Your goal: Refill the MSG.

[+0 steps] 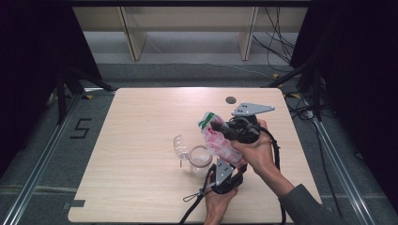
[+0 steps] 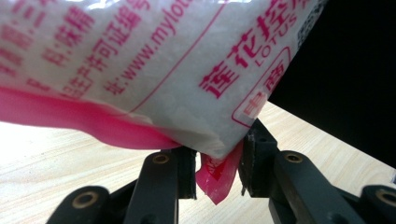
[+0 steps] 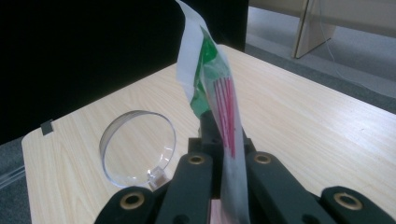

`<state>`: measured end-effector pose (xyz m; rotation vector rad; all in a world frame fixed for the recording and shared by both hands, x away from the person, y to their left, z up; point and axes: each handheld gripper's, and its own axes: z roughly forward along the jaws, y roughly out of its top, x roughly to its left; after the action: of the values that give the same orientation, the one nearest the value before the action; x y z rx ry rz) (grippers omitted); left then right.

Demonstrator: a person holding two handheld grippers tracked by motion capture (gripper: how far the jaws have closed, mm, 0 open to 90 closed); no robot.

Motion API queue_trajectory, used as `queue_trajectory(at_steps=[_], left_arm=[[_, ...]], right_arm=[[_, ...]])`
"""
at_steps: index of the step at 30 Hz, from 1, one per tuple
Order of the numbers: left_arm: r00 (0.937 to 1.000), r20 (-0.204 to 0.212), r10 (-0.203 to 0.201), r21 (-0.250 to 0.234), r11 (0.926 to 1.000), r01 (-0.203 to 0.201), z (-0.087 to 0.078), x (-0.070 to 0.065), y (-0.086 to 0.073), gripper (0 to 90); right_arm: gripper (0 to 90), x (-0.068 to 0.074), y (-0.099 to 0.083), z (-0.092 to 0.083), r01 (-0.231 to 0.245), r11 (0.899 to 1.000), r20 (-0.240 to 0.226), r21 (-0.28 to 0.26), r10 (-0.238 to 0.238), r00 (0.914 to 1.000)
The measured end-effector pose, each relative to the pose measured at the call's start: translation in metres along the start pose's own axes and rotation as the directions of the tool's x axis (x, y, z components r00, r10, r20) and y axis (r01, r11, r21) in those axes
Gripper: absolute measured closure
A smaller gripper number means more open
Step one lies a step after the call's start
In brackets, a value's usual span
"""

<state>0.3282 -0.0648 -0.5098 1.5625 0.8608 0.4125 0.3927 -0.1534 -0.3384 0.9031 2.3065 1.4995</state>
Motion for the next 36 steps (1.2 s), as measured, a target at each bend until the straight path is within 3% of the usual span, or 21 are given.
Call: queue_trajectory(at_steps=[1,2,5,13,15,17,18,20,21,22,24,26,30,31,32,36], left_arm=[[1.0,0.003,0.0,0.0,1.0,0.0,0.0,0.0,0.0,70.4],[1.0,0.006,-0.002,0.0,1.0,0.002,0.0,0.0,0.0,70.5],[1.0,0.007,-0.001,0.0,1.0,0.001,-0.001,0.0,0.0,70.8],[0.9994,0.029,-0.02,-0.012,0.9997,0.021,0.0,0.002,0.0,71.3],[0.9994,0.026,-0.022,-0.007,0.9997,0.022,0.0,0.002,0.0,71.4],[0.9995,0.031,-0.002,0.01,0.9999,0.002,0.0,0.004,0.0,71.5],[0.9988,0.036,-0.032,-0.012,0.9994,0.032,0.001,0.003,-0.001,71.5],[0.9985,0.042,-0.036,-0.014,0.9992,0.037,0.001,0.003,0.0,71.6],[0.9983,0.045,-0.037,-0.014,0.9992,0.038,0.001,0.003,0.0,71.6],[0.9983,0.046,-0.036,-0.014,0.9992,0.037,0.0,0.003,0.0,71.6],[0.9984,0.046,-0.034,-0.014,0.9993,0.034,0.0,0.004,0.0,71.7],[0.9982,0.046,-0.039,-0.017,0.9991,0.04,0.0,0.004,0.0,71.8],[0.9978,0.05,-0.043,-0.015,0.9989,0.044,-0.001,0.005,0.0,71.9],[0.9976,0.052,-0.046,-0.018,0.9987,0.047,-0.001,0.006,0.0,71.9],[0.9974,0.052,-0.05,-0.017,0.9985,0.051,-0.001,0.006,0.0,71.9],[0.9968,0.059,-0.054,-0.016,0.9984,0.055,-0.001,0.007,-0.001,72.0]], right_arm=[[90.0,0.001,0.001,0.001,-0.004,1.0,0.006,0.016,0.003,1.0],[90.0,-0.001,0.001,0.003,0.026,1.0,0.007,0.014,-0.027,0.9996],[90.0,0.002,0.001,0.009,0.001,0.999,0.004,0.034,-0.001,1.0],[90.0,0.002,0.002,0.017,0.036,0.998,0.009,0.048,-0.037,0.9993],[90.0,0.003,0.002,0.018,0.014,0.998,0.005,0.054,-0.014,0.9999],[90.0,0.002,0.002,0.019,0.03,0.998,0.009,0.064,-0.031,0.9995],[90.0,0.003,0.002,0.02,0.024,0.997,0.011,0.068,-0.024,0.9996],[90.0,0.001,0.002,0.022,0.058,0.996,0.011,0.061,-0.058,0.9982],[90.0,0.003,0.002,0.023,0.043,0.996,0.011,0.075,-0.043,0.999],[90.0,0.002,0.003,0.024,0.062,0.996,0.004,0.071,-0.063,0.998],[90.0,0.005,0.002,0.024,0.03,0.996,0.012,0.081,-0.031,0.9994],[90.0,0.004,0.003,0.027,0.062,0.995,0.007,0.076,-0.063,0.998],[90.0,0.006,0.002,0.033,0.042,0.995,0.009,0.087,-0.043,0.999],[90.0,0.004,0.003,0.033,0.074,0.993,0.019,0.089,-0.076,0.9969],[90.0,0.007,0.002,0.034,0.035,0.995,0.016,0.099,-0.037,0.9992],[90.0,0.006,0.002,0.038,0.049,0.993,0.02,0.105,-0.051,0.9985]])
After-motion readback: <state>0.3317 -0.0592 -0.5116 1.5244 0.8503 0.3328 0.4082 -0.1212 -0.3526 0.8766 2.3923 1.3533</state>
